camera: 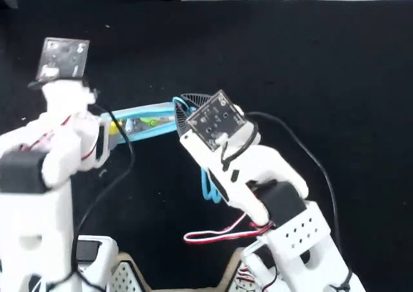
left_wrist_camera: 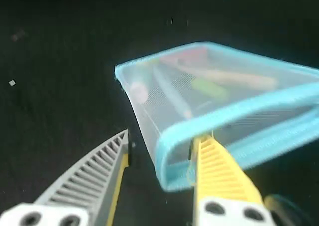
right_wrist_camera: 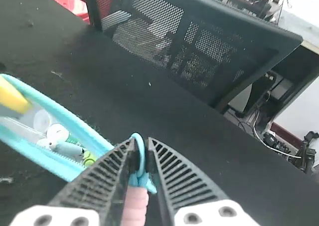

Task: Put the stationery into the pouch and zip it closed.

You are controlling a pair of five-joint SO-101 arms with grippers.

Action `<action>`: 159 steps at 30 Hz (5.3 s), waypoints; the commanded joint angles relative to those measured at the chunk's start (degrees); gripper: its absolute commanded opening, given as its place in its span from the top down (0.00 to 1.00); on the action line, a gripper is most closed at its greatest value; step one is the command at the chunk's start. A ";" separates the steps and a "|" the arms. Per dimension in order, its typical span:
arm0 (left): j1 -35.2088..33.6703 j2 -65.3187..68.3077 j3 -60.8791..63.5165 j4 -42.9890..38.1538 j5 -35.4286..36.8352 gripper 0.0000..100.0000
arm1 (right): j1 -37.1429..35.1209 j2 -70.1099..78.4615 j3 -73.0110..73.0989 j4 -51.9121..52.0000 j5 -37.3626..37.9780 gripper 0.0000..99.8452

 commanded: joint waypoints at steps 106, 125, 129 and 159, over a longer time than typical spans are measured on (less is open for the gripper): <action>-8.57 -20.48 40.04 -18.02 -6.51 0.79 | 5.80 29.32 -0.75 30.07 0.88 0.99; 6.11 -21.10 38.29 -5.80 -16.62 0.79 | 4.31 29.76 -31.52 42.55 -2.02 0.99; 6.11 -21.10 34.24 -2.55 -16.62 0.79 | 3.34 29.76 -35.65 42.20 -2.02 0.99; 21.76 -21.10 21.85 8.00 -9.58 0.74 | 3.52 44.62 -59.65 47.56 -6.15 0.99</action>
